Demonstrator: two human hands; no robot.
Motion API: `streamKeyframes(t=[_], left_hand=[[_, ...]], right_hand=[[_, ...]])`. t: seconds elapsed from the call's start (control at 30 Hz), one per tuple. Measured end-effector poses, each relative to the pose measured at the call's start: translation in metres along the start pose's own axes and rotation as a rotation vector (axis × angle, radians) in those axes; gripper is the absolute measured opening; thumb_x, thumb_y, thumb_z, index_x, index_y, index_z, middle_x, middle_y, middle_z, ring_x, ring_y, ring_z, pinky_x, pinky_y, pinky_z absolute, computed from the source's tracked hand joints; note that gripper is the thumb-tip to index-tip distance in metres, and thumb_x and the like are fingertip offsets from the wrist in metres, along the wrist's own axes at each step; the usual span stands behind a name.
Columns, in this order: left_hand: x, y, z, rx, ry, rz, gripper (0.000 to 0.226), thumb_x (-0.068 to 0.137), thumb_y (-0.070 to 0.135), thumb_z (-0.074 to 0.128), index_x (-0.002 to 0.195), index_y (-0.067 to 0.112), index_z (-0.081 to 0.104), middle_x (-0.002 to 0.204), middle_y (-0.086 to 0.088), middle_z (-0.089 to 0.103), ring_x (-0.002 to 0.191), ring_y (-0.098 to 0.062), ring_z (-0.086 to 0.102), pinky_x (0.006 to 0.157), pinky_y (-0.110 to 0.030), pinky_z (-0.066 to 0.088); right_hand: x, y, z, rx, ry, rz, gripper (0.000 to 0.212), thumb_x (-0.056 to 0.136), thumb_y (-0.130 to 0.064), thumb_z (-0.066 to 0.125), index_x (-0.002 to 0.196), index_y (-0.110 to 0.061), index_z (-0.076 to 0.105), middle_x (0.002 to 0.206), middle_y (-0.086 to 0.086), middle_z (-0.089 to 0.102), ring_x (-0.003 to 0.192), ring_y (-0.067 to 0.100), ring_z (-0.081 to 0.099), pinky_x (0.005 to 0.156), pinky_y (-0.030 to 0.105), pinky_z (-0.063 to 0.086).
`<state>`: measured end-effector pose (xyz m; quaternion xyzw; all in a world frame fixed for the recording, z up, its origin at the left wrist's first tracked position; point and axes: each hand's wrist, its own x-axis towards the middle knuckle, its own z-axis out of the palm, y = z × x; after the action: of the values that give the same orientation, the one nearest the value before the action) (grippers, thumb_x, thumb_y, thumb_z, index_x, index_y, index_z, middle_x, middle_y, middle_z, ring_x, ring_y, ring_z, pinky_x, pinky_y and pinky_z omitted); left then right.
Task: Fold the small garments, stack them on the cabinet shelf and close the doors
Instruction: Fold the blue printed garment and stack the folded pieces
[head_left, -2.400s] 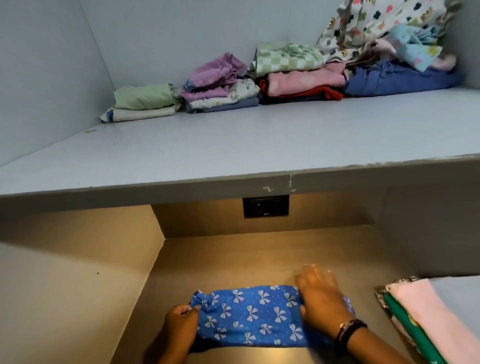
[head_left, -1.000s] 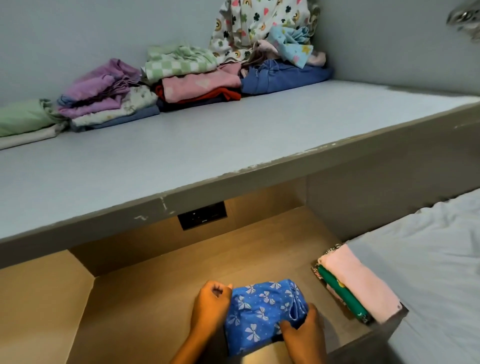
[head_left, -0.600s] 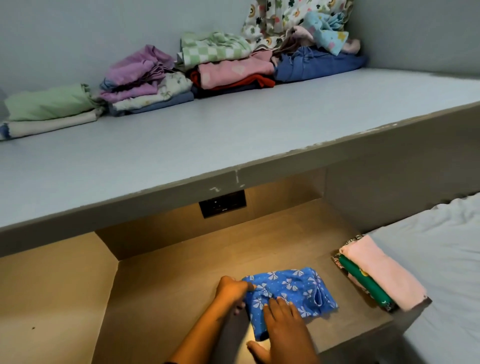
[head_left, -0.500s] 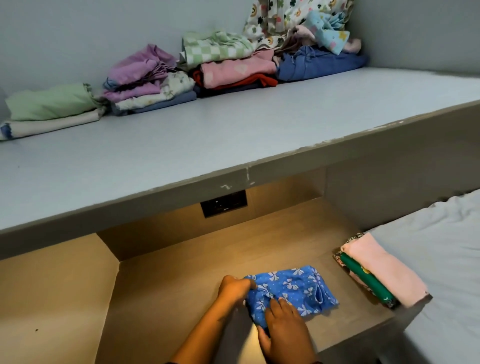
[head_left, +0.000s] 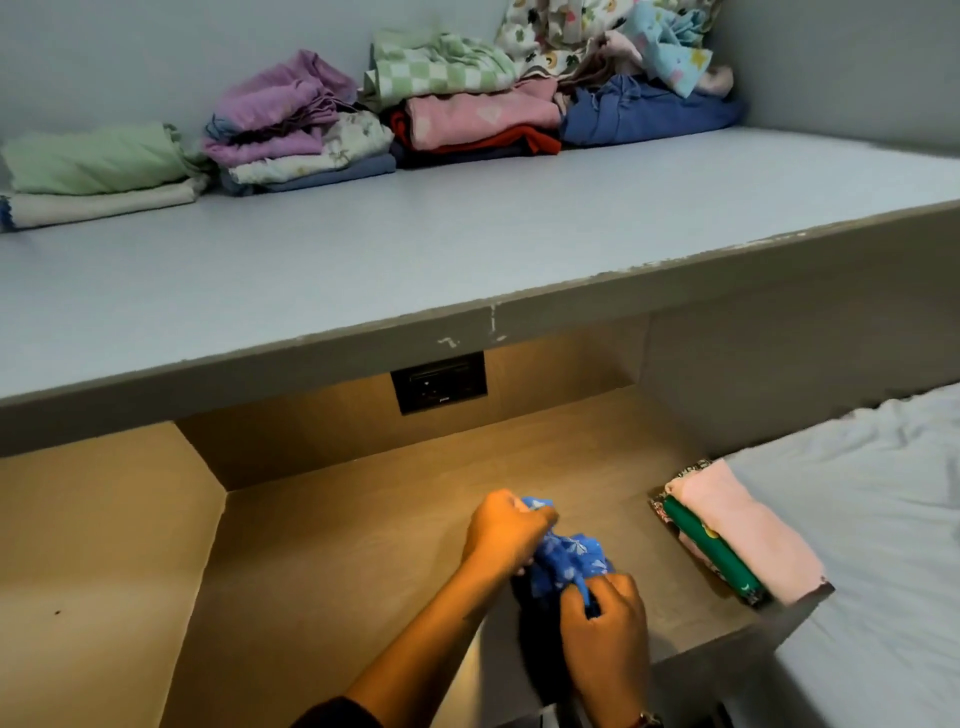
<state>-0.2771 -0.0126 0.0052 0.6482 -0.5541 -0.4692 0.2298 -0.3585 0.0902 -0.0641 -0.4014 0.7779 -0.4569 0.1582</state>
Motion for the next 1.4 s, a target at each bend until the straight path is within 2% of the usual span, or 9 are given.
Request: streamKeyframes(t=[0.17,0.4,0.53,0.63,0.8,1.0,1.07,1.27,1.4], left_hand=[[-0.002,0.000,0.032,-0.177,-0.159,0.067,0.030,0.089,0.019,0.063,0.063,0.016,0.049,0.060,-0.006,0.057,0.035,-0.006,0.051,0.037,-0.018,0.040],[-0.017,-0.035,0.042,-0.299,0.244,0.022,0.022,0.085,0.025,0.068,0.076,0.016,0.051,0.071,-0.004,0.062,0.059,-0.021,0.061,0.043,-0.026,0.049],[-0.027,-0.045,0.068,-0.239,0.059,-0.204,0.044,0.073,0.042,0.078,0.099,0.021,0.050,0.098,-0.002,0.069,0.081,-0.020,0.070,0.064,-0.034,0.057],[-0.027,-0.041,0.079,-0.289,0.058,-0.277,0.042,0.076,0.034,0.078,0.107,0.016,0.056,0.101,-0.005,0.072,0.076,-0.019,0.068,0.053,-0.025,0.051],[-0.020,-0.033,0.084,-0.413,0.047,-0.310,0.032,0.071,0.020,0.079,0.098,0.007,0.066,0.091,-0.013,0.076,0.068,-0.023,0.070,0.053,-0.030,0.056],[-0.021,-0.017,0.082,-0.611,-0.002,-0.267,0.025,0.075,0.005,0.068,0.098,0.001,0.059,0.093,-0.024,0.073,0.088,-0.041,0.071,0.079,-0.053,0.059],[-0.022,-0.007,0.077,-0.691,-0.026,-0.233,0.032,0.076,0.002,0.066,0.107,-0.003,0.059,0.094,-0.026,0.073,0.088,-0.043,0.071,0.076,-0.053,0.060],[-0.044,0.039,0.099,-0.915,-0.151,-0.088,0.023,0.085,-0.004,0.060,0.104,0.007,0.061,0.107,-0.022,0.071,0.091,-0.036,0.069,0.086,-0.055,0.055],[-0.042,0.061,0.146,-0.977,-0.286,-0.116,0.037,0.087,0.020,0.069,0.117,0.003,0.057,0.117,-0.021,0.069,0.104,-0.038,0.067,0.091,-0.061,0.050]], right_hand=[[0.015,0.026,-0.020,0.031,-0.124,0.262,0.020,0.090,-0.017,0.058,0.077,-0.003,0.066,0.094,0.014,0.050,0.079,0.029,0.051,0.072,0.033,0.039],[0.039,0.052,-0.031,0.164,-0.082,0.404,0.036,0.078,-0.034,0.057,0.058,-0.003,0.056,0.075,0.017,0.061,0.066,0.034,0.060,0.066,0.050,0.055],[0.049,0.037,-0.050,-0.072,-0.222,0.269,0.018,0.080,-0.024,0.063,0.075,-0.010,0.054,0.084,0.009,0.056,0.069,0.025,0.055,0.065,0.039,0.049],[0.060,0.031,-0.057,-0.197,-0.217,0.054,0.027,0.081,-0.022,0.065,0.104,-0.016,0.053,0.106,0.002,0.049,0.090,0.017,0.049,0.073,0.028,0.041],[0.086,0.027,-0.048,-0.178,-0.489,0.092,0.043,0.074,-0.065,0.058,0.090,-0.025,0.061,0.086,-0.008,0.068,0.079,0.014,0.065,0.072,0.034,0.056],[0.098,0.030,-0.043,0.238,-0.703,0.308,0.028,0.086,-0.038,0.064,0.091,-0.013,0.073,0.087,0.005,0.077,0.076,0.015,0.073,0.075,0.033,0.060],[0.101,0.022,-0.048,0.389,-0.664,0.313,0.023,0.087,-0.029,0.067,0.096,-0.009,0.072,0.090,0.008,0.076,0.075,0.014,0.073,0.066,0.026,0.059],[0.135,0.017,-0.098,0.642,-0.533,0.288,0.035,0.080,-0.020,0.075,0.107,-0.001,0.064,0.099,0.017,0.074,0.089,0.033,0.072,0.083,0.049,0.058],[0.173,0.027,-0.151,0.530,-0.389,0.166,0.022,0.078,-0.010,0.075,0.097,0.000,0.067,0.090,0.015,0.075,0.079,0.027,0.072,0.071,0.039,0.059]])
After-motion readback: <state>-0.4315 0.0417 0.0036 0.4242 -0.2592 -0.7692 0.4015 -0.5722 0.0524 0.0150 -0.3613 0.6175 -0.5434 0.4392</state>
